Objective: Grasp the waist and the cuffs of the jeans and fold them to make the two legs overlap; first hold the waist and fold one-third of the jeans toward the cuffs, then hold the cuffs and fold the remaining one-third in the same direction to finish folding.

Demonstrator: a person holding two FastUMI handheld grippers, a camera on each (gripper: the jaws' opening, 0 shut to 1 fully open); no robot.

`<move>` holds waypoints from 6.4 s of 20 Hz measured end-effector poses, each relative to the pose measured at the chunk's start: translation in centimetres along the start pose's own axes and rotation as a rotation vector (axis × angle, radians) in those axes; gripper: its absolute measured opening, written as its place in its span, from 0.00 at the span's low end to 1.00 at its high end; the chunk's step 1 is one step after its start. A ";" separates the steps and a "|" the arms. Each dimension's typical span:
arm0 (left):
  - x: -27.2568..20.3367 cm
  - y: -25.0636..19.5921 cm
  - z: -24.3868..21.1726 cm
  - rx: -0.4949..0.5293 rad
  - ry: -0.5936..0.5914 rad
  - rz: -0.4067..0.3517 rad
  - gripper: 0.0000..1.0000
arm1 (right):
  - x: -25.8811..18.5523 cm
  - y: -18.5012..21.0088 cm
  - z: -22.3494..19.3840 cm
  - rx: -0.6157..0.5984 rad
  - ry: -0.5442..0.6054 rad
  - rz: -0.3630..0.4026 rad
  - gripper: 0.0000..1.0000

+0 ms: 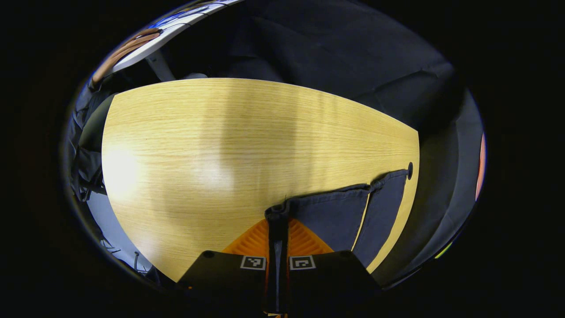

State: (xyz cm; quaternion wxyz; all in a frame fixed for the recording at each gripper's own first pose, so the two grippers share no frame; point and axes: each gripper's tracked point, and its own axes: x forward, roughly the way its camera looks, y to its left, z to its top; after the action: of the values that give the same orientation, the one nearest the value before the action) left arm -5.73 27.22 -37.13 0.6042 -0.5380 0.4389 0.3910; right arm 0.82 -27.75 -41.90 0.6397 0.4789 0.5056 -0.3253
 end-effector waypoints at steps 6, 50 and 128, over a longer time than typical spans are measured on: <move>-2.3 -2.8 -1.0 -0.049 0.017 -0.070 0.05 | -2.9 2.0 -0.1 0.051 0.019 0.113 0.02; 5.6 -31.7 0.2 0.009 0.190 0.012 0.54 | 4.8 28.2 5.3 0.041 0.010 0.311 0.38; -16.8 -7.7 1.6 0.679 -0.432 -0.406 0.98 | 9.7 34.7 -49.1 -1.511 -0.221 0.533 0.08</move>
State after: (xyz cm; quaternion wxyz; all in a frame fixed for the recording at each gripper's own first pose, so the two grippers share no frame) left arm -3.46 27.90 -18.69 0.8886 -0.2907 0.2919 0.2018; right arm 18.33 30.59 -42.85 0.8928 -0.0135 0.3914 0.2223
